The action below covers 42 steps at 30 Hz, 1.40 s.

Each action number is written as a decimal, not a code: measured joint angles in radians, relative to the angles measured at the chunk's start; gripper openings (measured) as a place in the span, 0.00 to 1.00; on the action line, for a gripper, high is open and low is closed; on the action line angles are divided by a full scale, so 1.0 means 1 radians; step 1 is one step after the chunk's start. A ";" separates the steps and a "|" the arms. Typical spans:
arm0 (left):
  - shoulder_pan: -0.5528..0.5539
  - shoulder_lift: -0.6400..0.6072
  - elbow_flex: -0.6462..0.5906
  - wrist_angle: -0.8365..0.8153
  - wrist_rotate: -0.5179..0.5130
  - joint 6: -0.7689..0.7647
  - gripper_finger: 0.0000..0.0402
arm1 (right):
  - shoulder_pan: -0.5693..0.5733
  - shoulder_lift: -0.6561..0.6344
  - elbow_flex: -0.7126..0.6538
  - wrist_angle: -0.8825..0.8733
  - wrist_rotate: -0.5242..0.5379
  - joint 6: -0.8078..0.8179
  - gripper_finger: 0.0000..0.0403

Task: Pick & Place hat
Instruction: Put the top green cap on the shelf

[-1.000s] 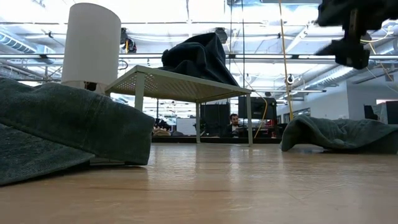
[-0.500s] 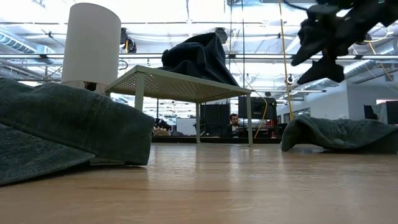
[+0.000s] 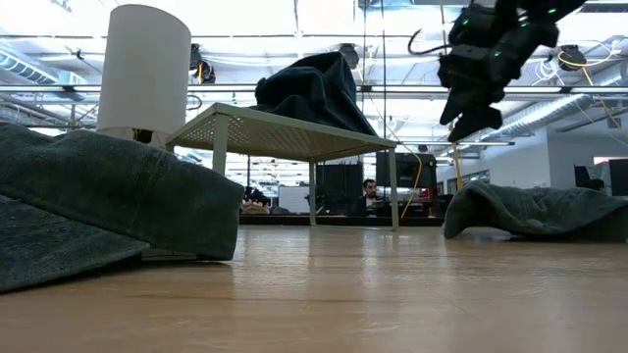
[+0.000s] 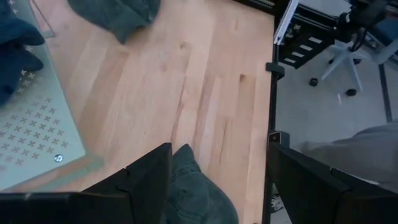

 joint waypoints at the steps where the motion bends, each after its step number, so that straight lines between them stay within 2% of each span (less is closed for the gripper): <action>1: 0.000 -0.002 0.000 -0.002 0.001 0.004 0.67 | -0.028 0.028 0.022 -0.016 -0.034 -0.036 0.64; 4: 0.000 -0.008 0.000 0.005 0.019 0.022 0.65 | -0.104 0.115 0.092 -0.068 -0.133 -0.145 0.64; 6: 0.000 -0.013 0.000 0.004 0.024 0.039 0.64 | -0.141 0.175 0.143 -0.117 -0.161 -0.210 0.64; 11: 0.000 -0.028 0.000 0.003 0.040 0.050 0.63 | -0.226 0.339 0.285 -0.246 -0.155 -0.357 0.64; 19: -0.002 -0.052 0.000 0.002 0.075 0.045 0.69 | -0.321 0.564 0.426 -0.336 -0.151 -0.471 0.64; 29: -0.002 -0.061 0.000 0.004 0.117 0.015 0.74 | -0.414 0.764 0.438 -0.463 -0.153 -0.618 0.64; 36: -0.002 -0.061 0.000 0.004 0.130 -0.002 0.77 | -0.464 0.836 0.438 -0.582 -0.150 -0.737 0.64; 42: -0.002 -0.061 0.000 0.004 0.130 -0.014 0.77 | -0.468 0.881 0.438 -0.593 -0.156 -0.780 0.64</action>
